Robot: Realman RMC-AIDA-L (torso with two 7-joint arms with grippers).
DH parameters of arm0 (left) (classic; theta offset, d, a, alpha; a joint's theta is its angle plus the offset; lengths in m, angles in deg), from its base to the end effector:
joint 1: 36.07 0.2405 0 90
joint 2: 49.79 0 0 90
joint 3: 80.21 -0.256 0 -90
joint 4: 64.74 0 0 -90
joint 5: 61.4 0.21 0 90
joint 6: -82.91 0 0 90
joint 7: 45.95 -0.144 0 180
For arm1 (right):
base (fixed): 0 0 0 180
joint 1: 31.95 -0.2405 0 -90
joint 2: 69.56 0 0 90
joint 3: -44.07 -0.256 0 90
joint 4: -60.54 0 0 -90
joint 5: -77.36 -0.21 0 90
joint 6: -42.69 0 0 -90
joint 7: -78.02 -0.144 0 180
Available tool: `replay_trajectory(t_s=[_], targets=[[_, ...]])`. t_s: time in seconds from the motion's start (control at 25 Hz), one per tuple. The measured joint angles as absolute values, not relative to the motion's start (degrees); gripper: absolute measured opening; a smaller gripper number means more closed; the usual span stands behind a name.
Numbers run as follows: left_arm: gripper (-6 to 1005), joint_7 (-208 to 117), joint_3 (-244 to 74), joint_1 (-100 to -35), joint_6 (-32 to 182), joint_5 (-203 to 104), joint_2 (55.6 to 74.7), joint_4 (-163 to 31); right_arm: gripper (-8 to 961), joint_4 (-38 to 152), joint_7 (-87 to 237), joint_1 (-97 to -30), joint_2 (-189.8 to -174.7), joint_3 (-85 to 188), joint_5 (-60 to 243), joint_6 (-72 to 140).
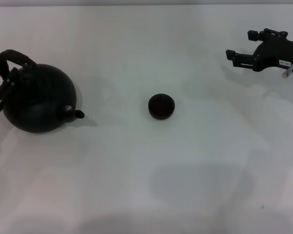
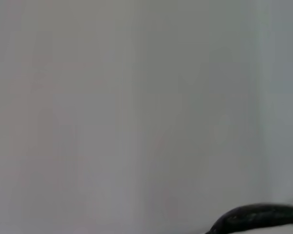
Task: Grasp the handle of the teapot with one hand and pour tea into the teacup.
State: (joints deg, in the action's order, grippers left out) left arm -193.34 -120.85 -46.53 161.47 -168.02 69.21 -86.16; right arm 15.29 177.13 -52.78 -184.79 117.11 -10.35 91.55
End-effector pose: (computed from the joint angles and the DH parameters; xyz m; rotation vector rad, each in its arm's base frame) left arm -0.3683 0.2549 0.0216 -1.9463 -0.4244 -0.6678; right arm 0.3001 0.3664 0.0012 -2.3514 0.5992 0.3052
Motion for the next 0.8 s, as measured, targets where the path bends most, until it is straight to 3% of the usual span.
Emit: replay_trajectory(t_s=[0.24, 0.8], targets=[[684, -191.8, -120.8, -43.3, 168.3, -169.2, 68.96, -87.0, 842, 15.3, 177.3, -52.8, -184.79, 117.1, -10.4, 91.6], [711, -185.5, -114.0, -33.5, 171.9, -172.7, 68.08, -88.0, 844, 16.8, 181.9, -52.0, -184.86, 114.9, -12.4, 92.8]])
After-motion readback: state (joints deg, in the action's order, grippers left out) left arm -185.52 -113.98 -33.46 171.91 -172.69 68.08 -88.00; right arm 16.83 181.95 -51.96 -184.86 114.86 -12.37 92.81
